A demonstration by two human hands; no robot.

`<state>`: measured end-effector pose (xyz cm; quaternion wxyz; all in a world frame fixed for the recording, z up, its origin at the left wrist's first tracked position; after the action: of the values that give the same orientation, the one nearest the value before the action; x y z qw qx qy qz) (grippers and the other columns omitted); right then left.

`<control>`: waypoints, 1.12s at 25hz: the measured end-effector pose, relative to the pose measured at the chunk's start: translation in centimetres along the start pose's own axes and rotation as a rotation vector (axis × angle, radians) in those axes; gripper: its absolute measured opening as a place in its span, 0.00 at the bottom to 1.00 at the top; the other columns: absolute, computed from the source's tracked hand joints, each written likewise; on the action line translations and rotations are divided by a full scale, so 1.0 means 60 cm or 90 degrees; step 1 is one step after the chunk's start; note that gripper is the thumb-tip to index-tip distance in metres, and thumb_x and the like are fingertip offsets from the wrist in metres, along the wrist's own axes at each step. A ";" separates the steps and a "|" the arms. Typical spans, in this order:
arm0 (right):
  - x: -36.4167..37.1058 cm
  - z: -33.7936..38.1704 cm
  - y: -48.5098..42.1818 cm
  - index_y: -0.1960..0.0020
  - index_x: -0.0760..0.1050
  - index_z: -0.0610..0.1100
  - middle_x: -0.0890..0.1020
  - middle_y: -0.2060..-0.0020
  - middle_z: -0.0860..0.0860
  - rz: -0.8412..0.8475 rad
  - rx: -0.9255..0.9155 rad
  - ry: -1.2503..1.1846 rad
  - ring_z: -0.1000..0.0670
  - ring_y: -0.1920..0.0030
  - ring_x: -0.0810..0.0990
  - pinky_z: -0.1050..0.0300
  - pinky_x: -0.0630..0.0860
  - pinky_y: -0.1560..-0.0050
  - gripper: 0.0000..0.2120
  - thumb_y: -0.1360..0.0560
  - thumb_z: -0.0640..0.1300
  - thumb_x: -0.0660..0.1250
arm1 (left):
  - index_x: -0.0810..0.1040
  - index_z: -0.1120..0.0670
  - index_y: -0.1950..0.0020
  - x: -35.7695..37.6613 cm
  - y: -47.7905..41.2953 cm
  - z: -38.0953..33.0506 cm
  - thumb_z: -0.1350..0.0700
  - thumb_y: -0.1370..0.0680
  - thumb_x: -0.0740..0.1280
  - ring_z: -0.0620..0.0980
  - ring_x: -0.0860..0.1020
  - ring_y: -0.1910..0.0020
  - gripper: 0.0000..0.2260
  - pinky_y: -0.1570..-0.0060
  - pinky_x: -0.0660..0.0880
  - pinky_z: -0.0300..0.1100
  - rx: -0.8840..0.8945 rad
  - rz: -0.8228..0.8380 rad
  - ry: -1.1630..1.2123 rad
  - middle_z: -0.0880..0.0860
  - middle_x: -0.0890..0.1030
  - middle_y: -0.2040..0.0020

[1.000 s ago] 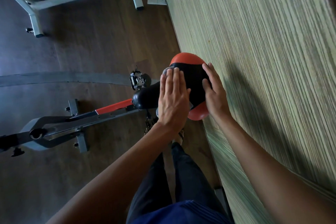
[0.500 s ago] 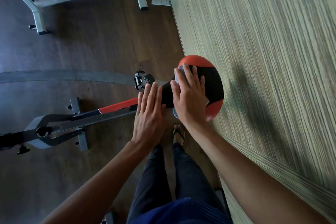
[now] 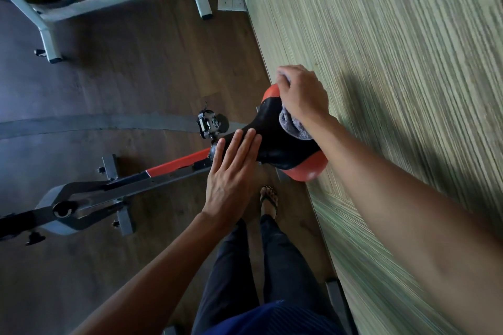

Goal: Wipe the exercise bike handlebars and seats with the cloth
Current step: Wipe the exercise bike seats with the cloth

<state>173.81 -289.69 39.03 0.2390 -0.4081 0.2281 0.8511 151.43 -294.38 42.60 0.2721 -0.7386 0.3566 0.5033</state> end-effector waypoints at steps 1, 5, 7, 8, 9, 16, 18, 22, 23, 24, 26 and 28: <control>-0.008 -0.014 0.004 0.38 0.81 0.48 0.82 0.38 0.51 -0.003 0.035 -0.024 0.48 0.38 0.79 0.49 0.75 0.37 0.15 0.17 0.50 0.58 | 0.65 0.61 0.22 0.000 0.001 0.000 0.66 0.23 0.52 0.57 0.59 0.21 0.27 0.22 0.55 0.59 0.002 -0.005 0.002 0.57 0.64 0.21; -0.040 -0.075 0.041 0.47 0.82 0.46 0.85 0.49 0.50 -0.049 0.144 -0.168 0.49 0.48 0.82 0.51 0.78 0.46 0.16 0.17 0.51 0.58 | 0.63 0.60 0.21 0.004 0.003 -0.002 0.70 0.23 0.53 0.57 0.57 0.20 0.29 0.21 0.50 0.56 0.014 -0.012 -0.007 0.57 0.62 0.21; -0.045 -0.106 0.073 0.46 0.83 0.48 0.86 0.50 0.53 -0.069 0.207 -0.260 0.54 0.48 0.83 0.52 0.78 0.43 0.15 0.18 0.51 0.59 | 0.63 0.60 0.21 0.006 0.005 0.000 0.71 0.23 0.54 0.57 0.56 0.20 0.29 0.20 0.47 0.55 0.015 -0.012 -0.007 0.57 0.61 0.20; -0.042 -0.121 0.093 0.44 0.83 0.49 0.86 0.48 0.55 -0.081 0.237 -0.298 0.56 0.47 0.82 0.52 0.78 0.41 0.16 0.18 0.52 0.59 | 0.63 0.60 0.21 0.008 0.005 0.001 0.71 0.23 0.54 0.57 0.56 0.20 0.29 0.20 0.47 0.55 0.015 -0.013 -0.005 0.57 0.61 0.20; -0.036 -0.131 0.116 0.41 0.83 0.48 0.85 0.46 0.56 -0.103 0.259 -0.331 0.57 0.45 0.82 0.52 0.78 0.39 0.16 0.18 0.53 0.59 | 0.63 0.60 0.21 0.009 0.005 0.002 0.71 0.24 0.54 0.57 0.56 0.20 0.29 0.20 0.47 0.55 0.013 -0.015 -0.003 0.57 0.62 0.20; -0.013 -0.129 0.261 0.33 0.78 0.43 0.81 0.36 0.52 -0.383 0.370 -0.377 0.63 0.38 0.75 0.74 0.68 0.38 0.17 0.15 0.47 0.57 | 0.63 0.59 0.21 0.015 0.002 0.005 0.72 0.25 0.60 0.57 0.57 0.20 0.31 0.20 0.45 0.54 -0.004 -0.022 -0.005 0.56 0.61 0.20; -0.007 -0.106 0.277 0.31 0.75 0.41 0.78 0.33 0.48 -0.412 0.353 -0.305 0.53 0.33 0.75 0.62 0.71 0.33 0.19 0.15 0.49 0.56 | 0.61 0.59 0.20 0.016 0.002 0.003 0.71 0.24 0.60 0.57 0.56 0.20 0.31 0.20 0.44 0.54 -0.004 -0.014 -0.021 0.55 0.60 0.20; -0.018 -0.090 0.203 0.31 0.72 0.41 0.77 0.33 0.44 -0.312 0.259 -0.076 0.43 0.34 0.75 0.43 0.73 0.35 0.23 0.16 0.52 0.51 | 0.61 0.58 0.20 0.016 0.006 -0.001 0.59 0.16 0.60 0.56 0.56 0.20 0.24 0.21 0.47 0.56 0.005 0.001 -0.053 0.56 0.61 0.20; -0.021 -0.084 0.172 0.30 0.72 0.41 0.76 0.32 0.43 -0.269 0.239 -0.015 0.41 0.33 0.74 0.41 0.72 0.34 0.24 0.16 0.52 0.49 | 0.62 0.58 0.20 0.013 0.003 0.001 0.56 0.16 0.59 0.56 0.58 0.20 0.23 0.21 0.49 0.58 0.006 0.001 -0.054 0.56 0.62 0.20; -0.019 -0.072 0.144 0.28 0.70 0.41 0.73 0.29 0.43 -0.228 0.211 0.040 0.40 0.29 0.71 0.40 0.69 0.30 0.25 0.16 0.53 0.48 | 0.63 0.57 0.21 0.011 -0.001 0.006 0.55 0.15 0.58 0.57 0.59 0.21 0.22 0.22 0.52 0.60 0.004 0.000 -0.052 0.56 0.63 0.21; -0.004 -0.022 0.111 0.23 0.65 0.41 0.66 0.23 0.42 -0.164 0.106 0.102 0.39 0.23 0.62 0.41 0.59 0.23 0.25 0.15 0.52 0.48 | 0.65 0.56 0.21 0.009 -0.013 0.017 0.53 0.14 0.56 0.57 0.60 0.21 0.21 0.23 0.56 0.61 -0.002 -0.002 -0.044 0.55 0.65 0.22; 0.020 0.029 0.130 0.22 0.64 0.42 0.64 0.22 0.43 -0.111 -0.061 0.112 0.42 0.21 0.59 0.44 0.55 0.21 0.24 0.14 0.51 0.50 | 0.65 0.56 0.22 0.011 -0.020 0.024 0.53 0.14 0.55 0.58 0.62 0.22 0.21 0.23 0.57 0.59 0.005 -0.012 -0.047 0.55 0.66 0.22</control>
<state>167.50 -294.54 40.54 0.2714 -0.5101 0.1711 0.7980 151.75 -292.75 41.54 0.2929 -0.7214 0.3417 0.5264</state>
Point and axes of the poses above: each hand's wrist, its own y-axis away from the middle knuckle, its own x-axis out of the palm, z = x × y, the point moved 8 cm from there along -y, towards the middle knuckle
